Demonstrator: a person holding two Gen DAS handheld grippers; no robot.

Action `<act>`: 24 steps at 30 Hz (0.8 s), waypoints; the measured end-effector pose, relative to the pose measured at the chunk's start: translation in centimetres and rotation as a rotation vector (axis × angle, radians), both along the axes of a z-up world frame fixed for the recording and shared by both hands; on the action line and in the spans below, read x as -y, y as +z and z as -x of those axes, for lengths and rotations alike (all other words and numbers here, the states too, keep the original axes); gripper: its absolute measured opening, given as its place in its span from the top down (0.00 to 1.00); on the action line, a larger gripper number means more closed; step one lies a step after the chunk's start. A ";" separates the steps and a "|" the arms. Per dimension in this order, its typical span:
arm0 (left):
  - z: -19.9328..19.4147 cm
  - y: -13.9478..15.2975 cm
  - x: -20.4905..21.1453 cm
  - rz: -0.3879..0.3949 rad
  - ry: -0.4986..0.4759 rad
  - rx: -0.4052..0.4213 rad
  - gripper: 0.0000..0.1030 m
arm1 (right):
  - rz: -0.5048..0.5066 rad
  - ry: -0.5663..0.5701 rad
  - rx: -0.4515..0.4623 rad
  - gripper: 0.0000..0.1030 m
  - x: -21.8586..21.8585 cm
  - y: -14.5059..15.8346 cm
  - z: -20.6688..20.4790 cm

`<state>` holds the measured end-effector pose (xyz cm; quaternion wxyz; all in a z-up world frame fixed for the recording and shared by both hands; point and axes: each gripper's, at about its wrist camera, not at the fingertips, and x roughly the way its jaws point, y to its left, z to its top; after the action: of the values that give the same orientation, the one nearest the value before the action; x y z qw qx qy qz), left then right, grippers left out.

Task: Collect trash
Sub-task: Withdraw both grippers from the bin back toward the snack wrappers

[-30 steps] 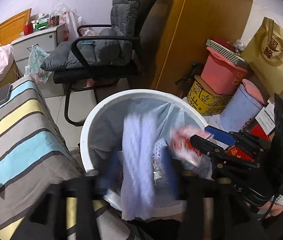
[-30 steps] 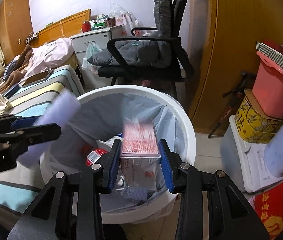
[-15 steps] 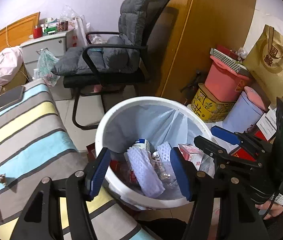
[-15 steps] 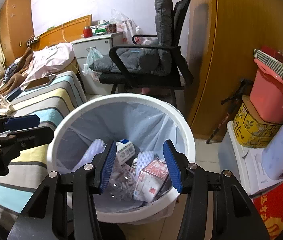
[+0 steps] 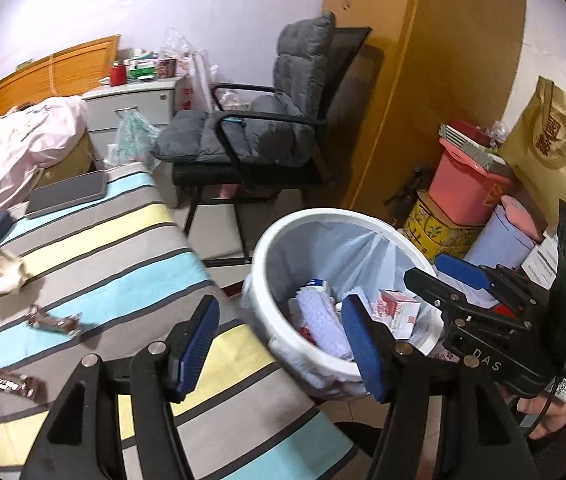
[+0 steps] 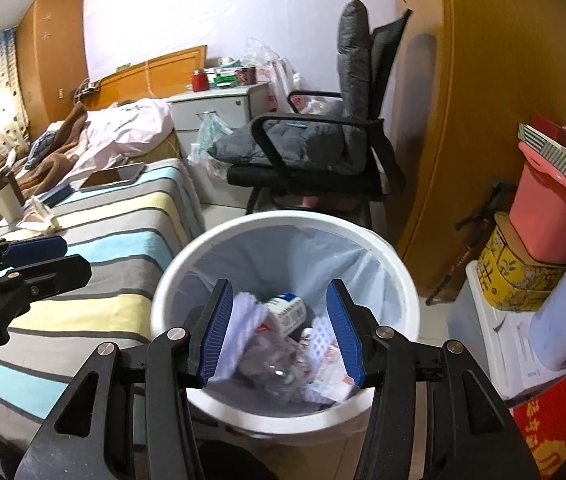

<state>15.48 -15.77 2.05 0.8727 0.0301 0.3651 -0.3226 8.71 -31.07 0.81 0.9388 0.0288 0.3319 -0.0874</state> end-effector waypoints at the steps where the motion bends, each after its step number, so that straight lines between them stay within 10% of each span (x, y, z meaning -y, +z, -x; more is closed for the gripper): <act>1: 0.1 0.1 -0.6 0.004 0.009 0.002 0.36 | 0.000 0.010 0.003 0.50 -0.4 0.1 -0.1; 24: 1.4 -0.4 -13.7 -0.025 0.314 0.033 0.35 | 0.001 0.214 0.033 0.50 -8.6 0.3 -2.4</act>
<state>14.11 -2.06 1.70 0.9179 -0.0111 0.3550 -0.1772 11.07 -22.48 1.15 0.9482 -0.0058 0.3175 0.0136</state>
